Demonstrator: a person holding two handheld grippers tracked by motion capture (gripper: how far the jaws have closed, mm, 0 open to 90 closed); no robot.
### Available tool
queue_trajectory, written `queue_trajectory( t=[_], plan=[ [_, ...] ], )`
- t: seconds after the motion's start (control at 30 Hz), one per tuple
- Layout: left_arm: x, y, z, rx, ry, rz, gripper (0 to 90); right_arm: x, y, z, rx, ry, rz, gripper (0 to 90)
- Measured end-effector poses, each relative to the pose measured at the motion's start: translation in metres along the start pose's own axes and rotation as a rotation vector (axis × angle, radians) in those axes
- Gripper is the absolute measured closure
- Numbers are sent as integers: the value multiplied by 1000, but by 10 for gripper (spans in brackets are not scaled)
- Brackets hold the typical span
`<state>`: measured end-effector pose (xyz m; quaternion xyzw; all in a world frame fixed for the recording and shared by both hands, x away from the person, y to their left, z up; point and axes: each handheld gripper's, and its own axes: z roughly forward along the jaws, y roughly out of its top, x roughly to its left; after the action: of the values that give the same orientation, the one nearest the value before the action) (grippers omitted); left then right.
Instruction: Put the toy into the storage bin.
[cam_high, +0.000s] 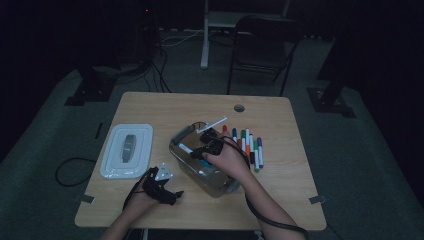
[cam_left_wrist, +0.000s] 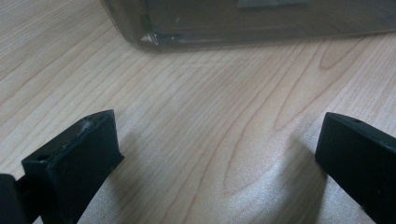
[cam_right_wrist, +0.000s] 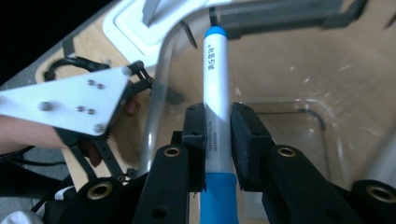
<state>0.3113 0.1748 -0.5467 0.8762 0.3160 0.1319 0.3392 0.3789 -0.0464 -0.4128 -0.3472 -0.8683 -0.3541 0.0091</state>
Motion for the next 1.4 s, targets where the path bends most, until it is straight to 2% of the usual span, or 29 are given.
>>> queue_trajectory(
  t=[0.07, 0.1, 0.27, 0.4, 0.6, 0.8, 0.9, 1.0, 1.1, 1.17, 1.2, 1.23, 1.27, 1.3, 1.4],
  plan=[
    [0, 0, 0, 2, -1, 0, 4, -1, 1, 5, 16, 7, 5, 767],
    [0, 0, 0, 1, -1, 0, 4, -3, 1, 16, 53, 17, 9, 766],
    [0, 0, 0, -1, 0, -2, 4, -5, 0, 36, 140, 24, 14, 767],
    [0, 0, 0, 0, -1, -1, 4, -9, -2, 49, 194, 58, 44, 766],
    [0, 0, 0, 0, 0, 0, 4, -9, -4, 66, 312, 38, 36, 766],
    [0, 0, 0, -2, 1, 0, 4, -14, -9, 78, 363, 52, 52, 765],
    [0, 0, 0, -1, 1, 0, 4, -14, -11, 81, 383, 41, 40, 759],
    [0, 0, 0, -1, 1, 0, 4, -14, -10, 80, 372, 35, 28, 721],
    [0, 0, 0, 1, -1, 0, 4, -16, -10, 73, 329, 53, 26, 685],
    [0, 0, 0, 0, -1, -1, 4, -16, -8, 63, 269, 60, 14, 658],
    [0, 0, 0, 0, -1, 0, 4, -15, -7, 55, 230, 65, -7, 642],
    [0, 0, 0, 0, -1, 0, 4, -15, -7, 55, 230, 65, -7, 642],
    [0, 0, 0, -1, -1, -2, 4, -14, -6, 49, 207, 65, -18, 641],
    [0, 0, 0, -1, -1, -2, 4, -13, -5, 32, 140, 70, -41, 613],
    [0, 0, 0, 1, -1, 0, 4, -14, -5, 8, 47, 66, -68, 585]
  ],
)
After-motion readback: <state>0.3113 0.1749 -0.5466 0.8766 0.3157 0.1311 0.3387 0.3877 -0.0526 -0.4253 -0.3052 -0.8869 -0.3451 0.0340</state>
